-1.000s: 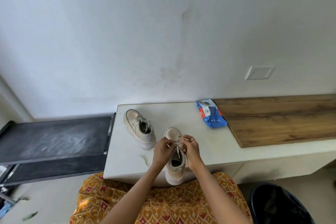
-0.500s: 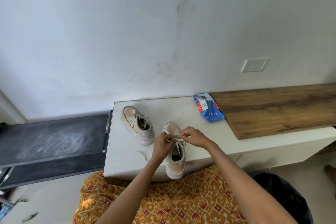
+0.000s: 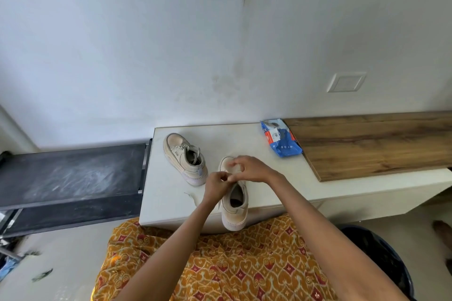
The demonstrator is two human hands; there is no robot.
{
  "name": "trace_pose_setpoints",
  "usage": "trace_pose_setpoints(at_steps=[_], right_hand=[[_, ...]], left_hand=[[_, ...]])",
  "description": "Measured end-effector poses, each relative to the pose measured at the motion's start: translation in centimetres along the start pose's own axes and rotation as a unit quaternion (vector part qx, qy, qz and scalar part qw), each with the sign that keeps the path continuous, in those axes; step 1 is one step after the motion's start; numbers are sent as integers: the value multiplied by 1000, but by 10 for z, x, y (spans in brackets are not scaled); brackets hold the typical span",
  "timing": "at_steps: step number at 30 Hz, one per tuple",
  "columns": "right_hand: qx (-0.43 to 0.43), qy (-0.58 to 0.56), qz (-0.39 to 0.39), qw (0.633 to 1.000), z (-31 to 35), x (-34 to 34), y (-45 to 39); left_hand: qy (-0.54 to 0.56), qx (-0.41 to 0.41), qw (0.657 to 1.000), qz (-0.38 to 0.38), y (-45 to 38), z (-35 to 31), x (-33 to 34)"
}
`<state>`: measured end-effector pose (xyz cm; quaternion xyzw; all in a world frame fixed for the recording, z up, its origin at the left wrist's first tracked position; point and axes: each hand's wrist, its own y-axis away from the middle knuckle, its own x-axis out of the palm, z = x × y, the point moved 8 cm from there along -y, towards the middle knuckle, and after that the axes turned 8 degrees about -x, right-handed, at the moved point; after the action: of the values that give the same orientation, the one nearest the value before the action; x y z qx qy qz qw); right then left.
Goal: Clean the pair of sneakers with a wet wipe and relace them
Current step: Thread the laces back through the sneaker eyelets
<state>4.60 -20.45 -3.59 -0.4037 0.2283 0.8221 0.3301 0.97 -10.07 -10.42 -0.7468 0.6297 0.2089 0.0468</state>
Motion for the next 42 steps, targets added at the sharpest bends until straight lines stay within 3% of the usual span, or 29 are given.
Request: trace_pose_setpoints(at_steps=[3,9,16,20,23,25,30,32,34,35,37,38,39,40,42], right_hand=[[12,84,75,994,-14,17,-1],[29,-12,8,999,-27,5,11],[28,-33,24,999,-30,2,15],[7,-92,-51,994,-15,-16,9],[15,-25,23,999,-11,2,7],[39,-50,37,997,-20,17,11],[75,-167,-45,982,-30,19,21],[84,-172,-62,980,-30,19,22],[89,-187,-72,976,-32,21,22],[90,-197,-78,973,-34,22,23],[95,-213,-96,968,-38,24,25],[98,-217,-105,966,-39,24,26],[98,-220,-111,964,-38,24,26],[99,-223,-113,963,-38,24,26],[103,-224,-113,963,-38,25,26]], left_hand=[[27,-13,1000,5,1,3,-1],[21,-7,999,30,-1,2,-1],[-10,10,999,41,1,-7,0],[-18,20,999,46,3,-9,-1],[-19,33,998,41,4,-10,-2],[-20,31,999,28,3,-9,-5],[-51,-30,998,35,-4,-2,-15],[49,-76,995,48,-5,-4,-22],[233,-108,966,20,-7,-11,-37],[346,-123,930,3,-7,-14,-43],[547,-129,827,-27,-9,-20,-54],[603,-123,787,-42,-10,-22,-59],[620,-118,774,-56,-10,-24,-63],[607,-117,783,-64,-9,-27,-67],[505,-107,855,-55,-5,-34,-67]])
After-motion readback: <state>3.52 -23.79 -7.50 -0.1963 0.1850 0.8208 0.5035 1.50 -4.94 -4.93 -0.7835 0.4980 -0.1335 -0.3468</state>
